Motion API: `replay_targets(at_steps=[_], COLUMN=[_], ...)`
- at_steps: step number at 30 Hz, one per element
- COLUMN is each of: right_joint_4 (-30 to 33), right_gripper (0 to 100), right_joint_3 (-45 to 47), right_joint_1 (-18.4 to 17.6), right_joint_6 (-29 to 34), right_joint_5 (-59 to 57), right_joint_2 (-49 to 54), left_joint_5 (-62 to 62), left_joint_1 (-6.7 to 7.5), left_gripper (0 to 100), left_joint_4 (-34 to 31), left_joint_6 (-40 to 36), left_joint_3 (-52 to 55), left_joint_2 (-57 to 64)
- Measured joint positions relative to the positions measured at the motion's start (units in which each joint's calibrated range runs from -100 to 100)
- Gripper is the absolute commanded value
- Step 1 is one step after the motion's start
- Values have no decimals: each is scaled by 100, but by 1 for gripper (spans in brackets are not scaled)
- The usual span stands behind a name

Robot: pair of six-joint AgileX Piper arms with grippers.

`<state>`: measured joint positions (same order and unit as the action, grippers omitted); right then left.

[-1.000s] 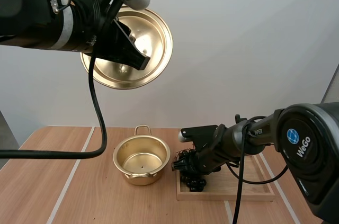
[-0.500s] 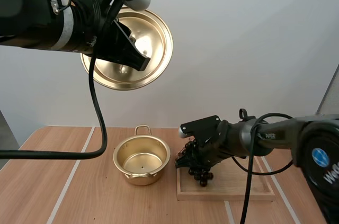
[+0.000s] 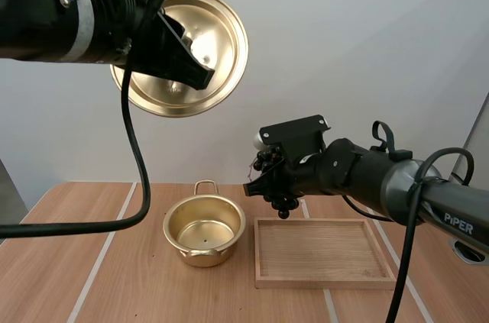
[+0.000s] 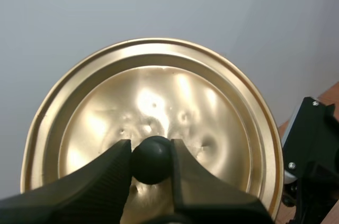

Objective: Open the lid, put the grape in the pot, and close it

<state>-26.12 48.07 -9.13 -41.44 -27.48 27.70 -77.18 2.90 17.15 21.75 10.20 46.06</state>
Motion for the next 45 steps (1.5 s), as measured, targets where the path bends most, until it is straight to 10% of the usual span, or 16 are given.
replay_targets(at_steps=[12, 27, 34, 45], right_joint_4=[-10, -10, -10, -10], right_gripper=[0, 0, 97, 100], right_joint_3=[-840, -1200, -1200, -1227], right_joint_1=[-967, -1033, -1033, -1033], right_joint_6=[0, 0, 0, 0], right_joint_5=[-100, 9, 26, -262], right_joint_2=[-782, -2514, -2635, -2446], left_joint_5=[-426, -426, -445, -445], left_joint_1=[0, 0, 0, 0], left_gripper=[0, 0, 0, 0], left_joint_4=[0, 0, 0, 0], left_joint_6=[-289, -328, -339, -339], left_joint_3=[-816, -816, -816, -816], left_joint_2=[65, 65, 65, 65])
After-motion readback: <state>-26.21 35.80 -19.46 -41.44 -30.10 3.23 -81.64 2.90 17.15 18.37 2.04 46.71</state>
